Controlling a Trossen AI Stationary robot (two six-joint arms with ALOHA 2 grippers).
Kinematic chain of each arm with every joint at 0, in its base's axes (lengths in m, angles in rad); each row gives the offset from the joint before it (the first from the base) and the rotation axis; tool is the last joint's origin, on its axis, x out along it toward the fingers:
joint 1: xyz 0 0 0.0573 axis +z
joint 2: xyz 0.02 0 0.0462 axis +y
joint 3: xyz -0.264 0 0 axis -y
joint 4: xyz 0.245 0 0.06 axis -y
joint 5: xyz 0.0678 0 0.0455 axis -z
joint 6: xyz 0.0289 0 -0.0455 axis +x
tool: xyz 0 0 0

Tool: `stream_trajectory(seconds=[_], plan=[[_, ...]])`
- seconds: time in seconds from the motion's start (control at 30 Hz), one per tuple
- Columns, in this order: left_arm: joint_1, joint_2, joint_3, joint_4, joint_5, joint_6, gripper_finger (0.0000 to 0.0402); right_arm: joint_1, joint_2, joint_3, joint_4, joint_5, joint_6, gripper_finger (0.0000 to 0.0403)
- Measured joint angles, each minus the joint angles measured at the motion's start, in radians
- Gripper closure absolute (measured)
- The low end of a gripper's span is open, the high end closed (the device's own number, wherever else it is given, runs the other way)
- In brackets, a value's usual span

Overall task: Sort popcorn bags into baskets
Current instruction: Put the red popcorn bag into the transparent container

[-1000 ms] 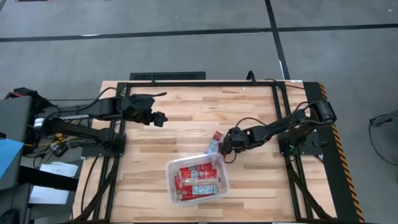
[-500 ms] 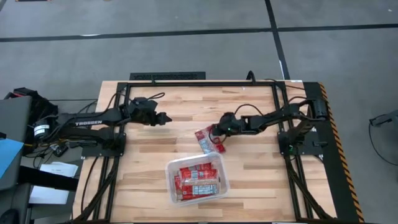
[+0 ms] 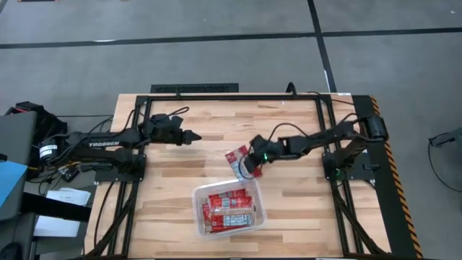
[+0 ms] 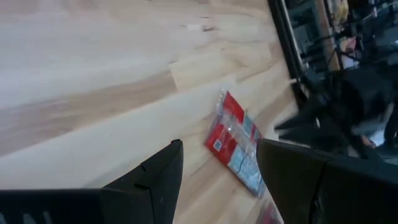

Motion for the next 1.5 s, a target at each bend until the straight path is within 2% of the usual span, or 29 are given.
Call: stream_trajectory(seconds=[0.2,0.37,0.6,0.8,1.07,1.27,1.5], plan=[[0.019,0.082,0.000,0.009,0.107,-0.011,0.0210,0.134,-0.001,-0.004,-0.157,0.086,0.078,0.0378],[-0.003,0.188,0.000,0.103,0.123,-0.069,0.0210,0.180,0.014,-0.003,-0.183,0.086,0.072,0.0396],[-0.011,0.348,0.002,0.332,0.121,-0.150,0.0210,0.102,0.083,-0.002,-0.172,0.015,0.002,0.0363],[-0.011,0.470,0.029,0.402,0.149,-0.181,0.0210,0.026,0.148,0.002,-0.082,-0.090,-0.085,0.0366],[-0.018,0.619,0.131,0.405,0.156,-0.109,0.0210,-0.065,0.152,-0.001,-0.003,-0.178,-0.142,0.0383],[-0.023,0.748,0.198,0.363,0.230,-0.070,0.0210,-0.076,0.152,-0.002,0.001,-0.193,-0.165,0.0365],[-0.046,0.774,0.261,0.274,0.232,-0.049,0.0210,-0.076,0.153,-0.002,0.008,-0.192,-0.166,0.0367]])
